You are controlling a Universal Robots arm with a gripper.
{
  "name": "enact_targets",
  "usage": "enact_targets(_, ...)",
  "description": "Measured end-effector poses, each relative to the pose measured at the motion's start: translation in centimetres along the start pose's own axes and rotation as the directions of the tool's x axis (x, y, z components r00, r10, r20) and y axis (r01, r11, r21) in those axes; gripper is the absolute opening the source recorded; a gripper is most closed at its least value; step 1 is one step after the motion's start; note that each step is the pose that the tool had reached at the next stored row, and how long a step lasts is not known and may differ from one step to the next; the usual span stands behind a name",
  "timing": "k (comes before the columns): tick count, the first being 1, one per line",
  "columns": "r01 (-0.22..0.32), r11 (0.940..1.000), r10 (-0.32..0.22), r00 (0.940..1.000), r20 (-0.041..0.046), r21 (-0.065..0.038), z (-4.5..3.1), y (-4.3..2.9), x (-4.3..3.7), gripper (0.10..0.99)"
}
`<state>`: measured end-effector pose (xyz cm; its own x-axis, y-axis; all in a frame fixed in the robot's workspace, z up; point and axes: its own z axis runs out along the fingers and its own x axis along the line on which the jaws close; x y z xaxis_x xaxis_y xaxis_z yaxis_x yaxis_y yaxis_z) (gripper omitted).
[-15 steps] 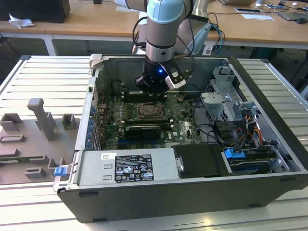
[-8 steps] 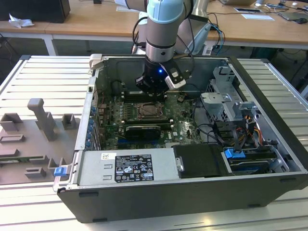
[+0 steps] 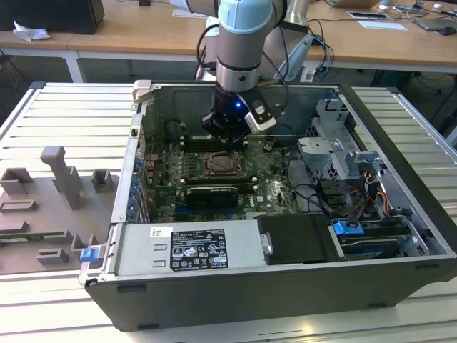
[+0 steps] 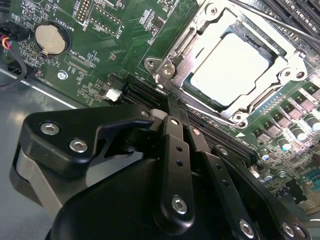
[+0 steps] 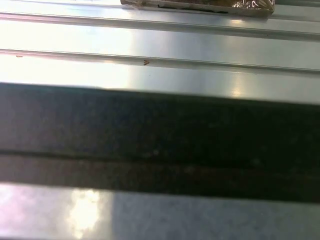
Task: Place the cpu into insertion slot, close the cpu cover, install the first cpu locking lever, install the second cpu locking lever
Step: 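Install the first cpu locking lever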
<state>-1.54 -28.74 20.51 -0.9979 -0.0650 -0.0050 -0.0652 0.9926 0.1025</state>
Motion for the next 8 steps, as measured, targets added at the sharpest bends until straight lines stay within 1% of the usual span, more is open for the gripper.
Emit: enact_targets(8, -0.001, 1.0000, 0.001, 1.0000, -0.0005, 0.005, 0.13, -0.02, 0.00, 0.106)
